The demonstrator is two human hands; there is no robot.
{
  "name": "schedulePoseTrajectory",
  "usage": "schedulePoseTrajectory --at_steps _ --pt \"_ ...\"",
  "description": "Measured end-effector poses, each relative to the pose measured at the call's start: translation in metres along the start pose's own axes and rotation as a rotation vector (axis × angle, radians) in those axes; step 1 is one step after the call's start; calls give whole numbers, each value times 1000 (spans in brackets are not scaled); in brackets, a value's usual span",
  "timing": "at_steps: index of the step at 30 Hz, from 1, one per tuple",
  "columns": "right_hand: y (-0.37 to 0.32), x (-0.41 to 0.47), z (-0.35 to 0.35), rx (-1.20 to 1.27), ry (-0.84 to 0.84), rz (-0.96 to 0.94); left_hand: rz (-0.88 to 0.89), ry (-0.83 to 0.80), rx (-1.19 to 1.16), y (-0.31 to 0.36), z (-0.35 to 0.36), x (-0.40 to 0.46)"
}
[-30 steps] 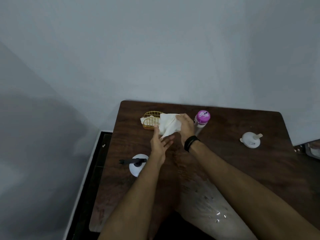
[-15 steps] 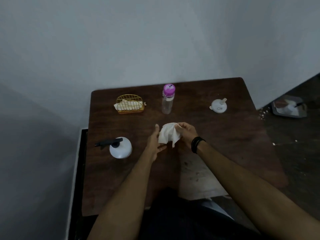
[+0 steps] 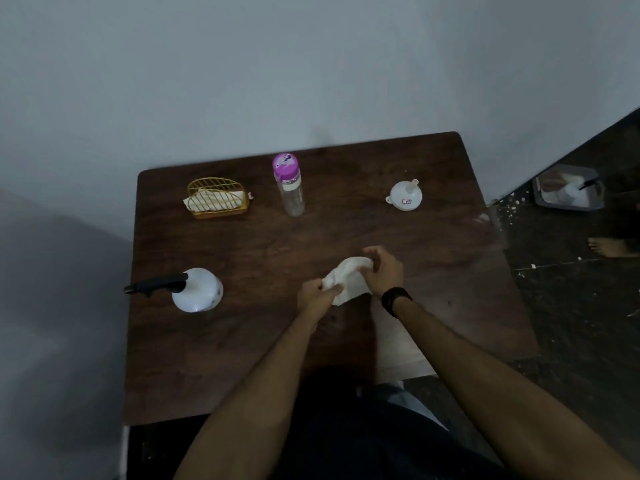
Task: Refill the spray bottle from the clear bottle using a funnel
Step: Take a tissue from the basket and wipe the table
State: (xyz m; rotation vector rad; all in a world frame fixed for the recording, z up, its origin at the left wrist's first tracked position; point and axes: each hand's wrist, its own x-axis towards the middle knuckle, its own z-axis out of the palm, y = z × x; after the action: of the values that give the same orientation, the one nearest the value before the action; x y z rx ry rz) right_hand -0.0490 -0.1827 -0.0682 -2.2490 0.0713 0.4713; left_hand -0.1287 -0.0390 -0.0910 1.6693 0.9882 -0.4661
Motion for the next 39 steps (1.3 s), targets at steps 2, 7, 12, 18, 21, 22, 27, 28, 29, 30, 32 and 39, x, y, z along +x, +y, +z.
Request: schedulePoseTrajectory --at_steps 2,7,12,18,21,22,27,28,29,30,32,39 --pt "8 1 -4 -194 108 -201 45 242 188 1 9 -5" --pt "34 -12 18 -394 -224 -375 314 524 417 -14 14 -3" --pt "51 -10 55 -500 -257 -295 256 477 581 -35 0 16" --pt "58 1 75 -613 -277 -636 277 457 736 -54 -24 46" --pt "61 9 72 -541 -351 -768 321 494 780 -60 -29 57" --pt "61 13 73 -515 -389 -820 336 504 795 -62 -29 60" --pt "50 51 69 -535 -376 -901 389 530 835 -73 -31 64" --pt "44 61 67 -557 -343 -840 392 536 836 -74 -31 63" --pt "40 70 65 -574 -303 -785 393 542 832 -73 -30 63" --pt "36 77 65 -580 -257 -749 394 551 829 -73 -29 63" --pt "34 77 71 -549 -191 -739 394 568 830 -73 -28 64" --pt "20 25 81 -62 -320 -628 405 554 846 -74 -31 63"
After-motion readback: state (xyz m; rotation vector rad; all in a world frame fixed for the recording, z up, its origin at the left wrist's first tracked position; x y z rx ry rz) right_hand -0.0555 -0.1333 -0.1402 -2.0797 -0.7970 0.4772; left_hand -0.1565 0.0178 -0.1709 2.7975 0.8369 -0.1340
